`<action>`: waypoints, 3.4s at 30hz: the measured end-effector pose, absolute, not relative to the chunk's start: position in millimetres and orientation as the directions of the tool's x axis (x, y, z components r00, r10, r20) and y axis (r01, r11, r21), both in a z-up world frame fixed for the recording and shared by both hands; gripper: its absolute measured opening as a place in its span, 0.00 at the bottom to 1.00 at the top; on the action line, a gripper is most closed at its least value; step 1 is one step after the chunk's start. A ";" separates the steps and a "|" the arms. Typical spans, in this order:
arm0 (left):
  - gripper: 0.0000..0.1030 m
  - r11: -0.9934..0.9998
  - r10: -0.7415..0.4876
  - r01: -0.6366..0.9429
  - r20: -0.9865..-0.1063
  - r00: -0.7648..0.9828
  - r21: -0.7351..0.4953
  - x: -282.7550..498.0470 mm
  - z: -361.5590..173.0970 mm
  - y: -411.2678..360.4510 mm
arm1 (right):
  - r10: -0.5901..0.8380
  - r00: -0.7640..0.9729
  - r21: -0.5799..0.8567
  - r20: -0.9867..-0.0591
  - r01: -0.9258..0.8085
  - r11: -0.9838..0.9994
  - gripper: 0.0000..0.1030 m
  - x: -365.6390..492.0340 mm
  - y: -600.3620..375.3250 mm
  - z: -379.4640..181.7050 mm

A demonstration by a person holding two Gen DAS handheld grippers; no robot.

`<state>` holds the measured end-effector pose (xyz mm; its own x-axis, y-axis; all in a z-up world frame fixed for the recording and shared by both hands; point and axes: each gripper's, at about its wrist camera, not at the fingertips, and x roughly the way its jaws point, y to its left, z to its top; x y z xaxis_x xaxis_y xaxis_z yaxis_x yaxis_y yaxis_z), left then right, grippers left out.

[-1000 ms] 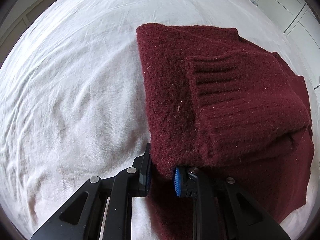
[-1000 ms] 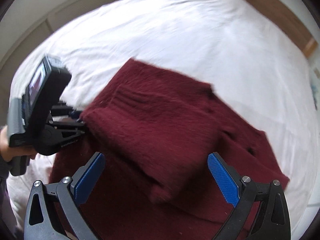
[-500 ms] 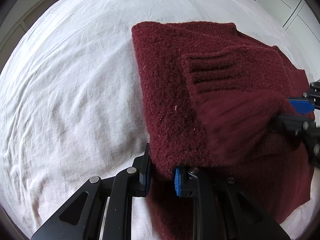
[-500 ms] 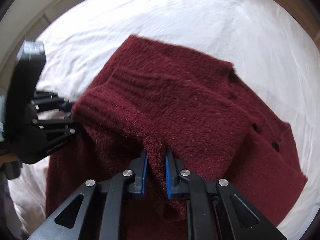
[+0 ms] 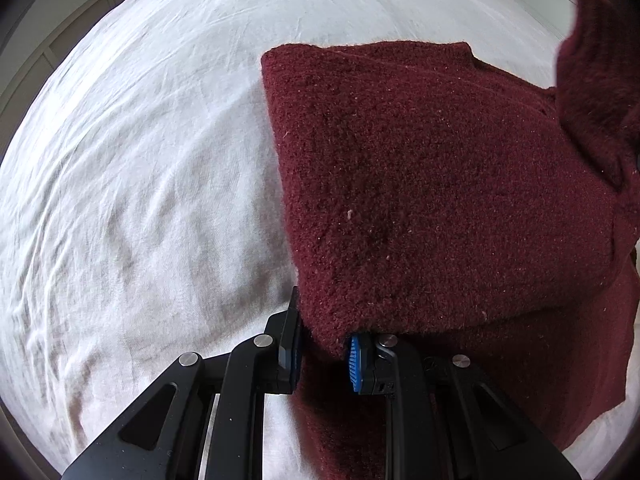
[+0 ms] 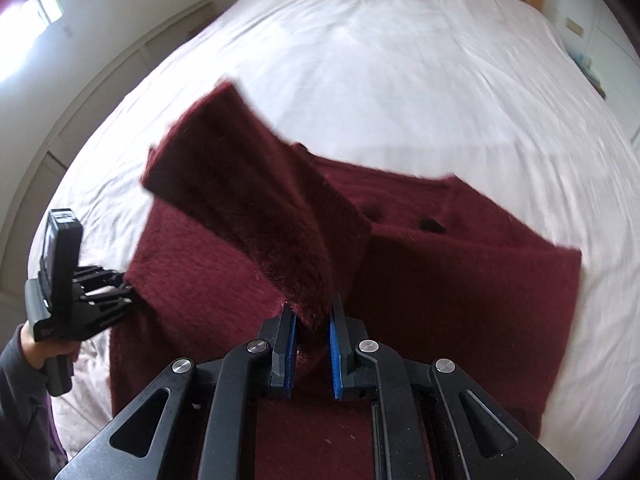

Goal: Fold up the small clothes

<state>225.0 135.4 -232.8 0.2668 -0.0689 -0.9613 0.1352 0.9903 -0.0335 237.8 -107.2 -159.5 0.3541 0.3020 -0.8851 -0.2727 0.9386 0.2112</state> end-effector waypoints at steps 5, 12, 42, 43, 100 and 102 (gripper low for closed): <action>0.16 0.990 -0.048 0.141 -0.963 0.265 -0.010 224.5 -233.1 128.8 | 0.300 0.326 0.243 -0.897 -0.204 0.948 0.13 239.0 -134.4 -185.0; 0.16 0.990 -0.039 0.144 -0.964 0.262 -0.001 225.3 -233.2 124.0 | 0.286 0.288 0.266 -0.914 -0.107 0.958 0.15 232.4 -159.9 -219.5; 0.16 0.986 0.001 0.161 -0.961 0.275 0.047 218.6 -241.2 103.7 | 0.065 0.239 0.073 -0.969 0.026 0.997 0.75 259.3 -251.1 -218.7; 0.16 0.986 0.001 0.160 -0.961 0.276 0.047 218.3 -241.0 103.7 | 0.031 0.227 0.034 -0.973 0.007 0.999 0.75 259.4 -240.3 -228.2; 0.99 0.990 -0.040 0.136 -0.887 0.460 0.026 203.1 -140.0 53.7 | 0.058 0.510 -0.011 -0.858 -0.131 0.991 0.99 206.2 -150.5 -197.1; 0.99 0.984 -0.057 0.177 -0.881 0.469 0.031 205.0 -152.2 23.7 | 0.056 0.505 -0.009 -0.862 -0.126 0.992 0.99 205.5 -145.0 -210.4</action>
